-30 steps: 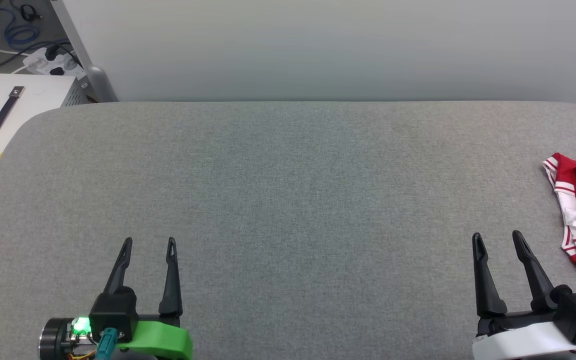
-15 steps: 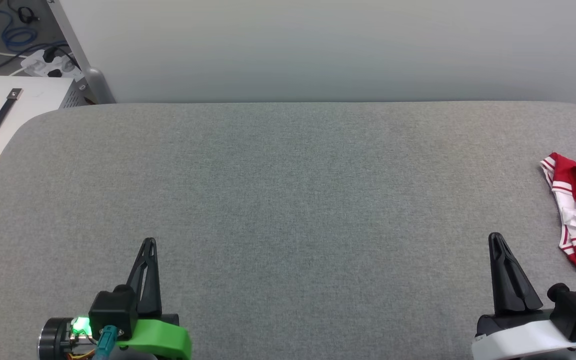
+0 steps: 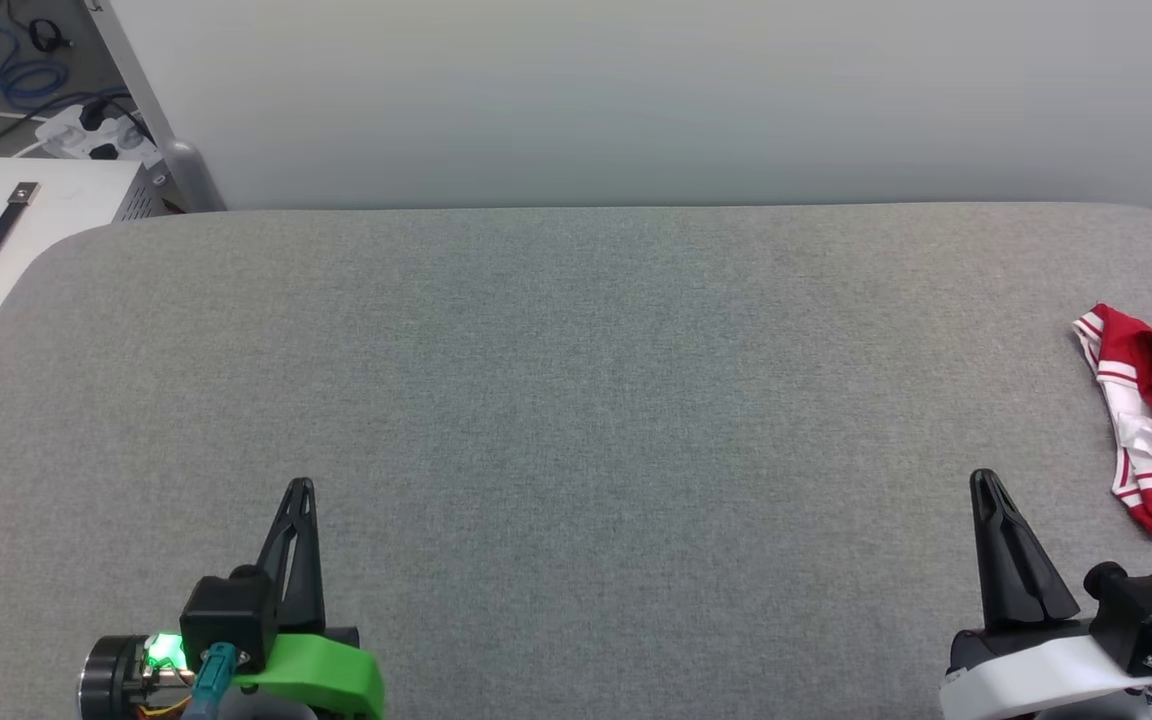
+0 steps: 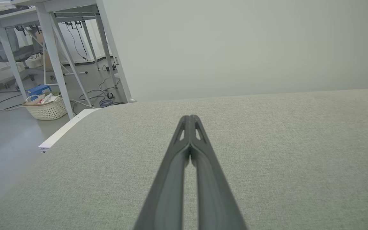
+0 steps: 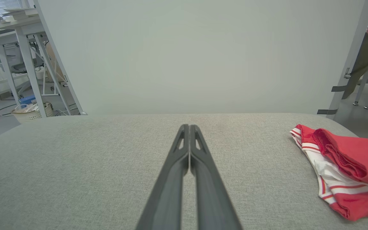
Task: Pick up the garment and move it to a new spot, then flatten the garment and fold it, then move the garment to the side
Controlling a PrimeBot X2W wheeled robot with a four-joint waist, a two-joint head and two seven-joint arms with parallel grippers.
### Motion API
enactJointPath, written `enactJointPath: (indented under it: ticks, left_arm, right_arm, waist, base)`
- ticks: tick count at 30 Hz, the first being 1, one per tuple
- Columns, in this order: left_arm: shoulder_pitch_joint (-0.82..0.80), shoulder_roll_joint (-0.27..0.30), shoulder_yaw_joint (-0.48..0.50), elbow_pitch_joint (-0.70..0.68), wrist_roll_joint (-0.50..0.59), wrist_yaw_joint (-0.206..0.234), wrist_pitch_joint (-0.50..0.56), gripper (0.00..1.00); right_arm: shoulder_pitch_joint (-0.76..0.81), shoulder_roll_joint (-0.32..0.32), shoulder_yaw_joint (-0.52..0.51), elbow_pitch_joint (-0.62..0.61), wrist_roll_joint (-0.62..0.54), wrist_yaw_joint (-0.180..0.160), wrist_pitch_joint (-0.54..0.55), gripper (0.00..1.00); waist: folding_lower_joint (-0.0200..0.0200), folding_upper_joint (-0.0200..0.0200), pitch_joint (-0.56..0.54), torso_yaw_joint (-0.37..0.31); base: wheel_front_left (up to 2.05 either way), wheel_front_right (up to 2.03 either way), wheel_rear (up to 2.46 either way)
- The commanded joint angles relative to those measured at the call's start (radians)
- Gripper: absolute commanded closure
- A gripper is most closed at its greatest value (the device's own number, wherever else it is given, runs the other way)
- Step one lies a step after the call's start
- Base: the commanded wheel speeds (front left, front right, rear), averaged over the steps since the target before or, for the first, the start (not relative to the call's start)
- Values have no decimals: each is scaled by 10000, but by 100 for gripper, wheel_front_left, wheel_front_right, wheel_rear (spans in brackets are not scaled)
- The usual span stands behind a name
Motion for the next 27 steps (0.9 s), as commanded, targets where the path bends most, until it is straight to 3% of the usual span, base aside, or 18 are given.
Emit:
enactJointPath:
  ticks: [1,27]
  left_arm:
    - [-151,-89,55,-18,87,-78,56,100]
    - [-321,-235,187,-35,197,-202,575,100]
  right_arm:
    - [-194,36,4,54,-111,-2,64,100]
    - [-455,78,6,254,-457,-3,586,100]
  waist:
    - [0,0,-3,-7]
    - [0,0,-54,-135]
  base:
    - [0,0,0]
    - [0,0,0]
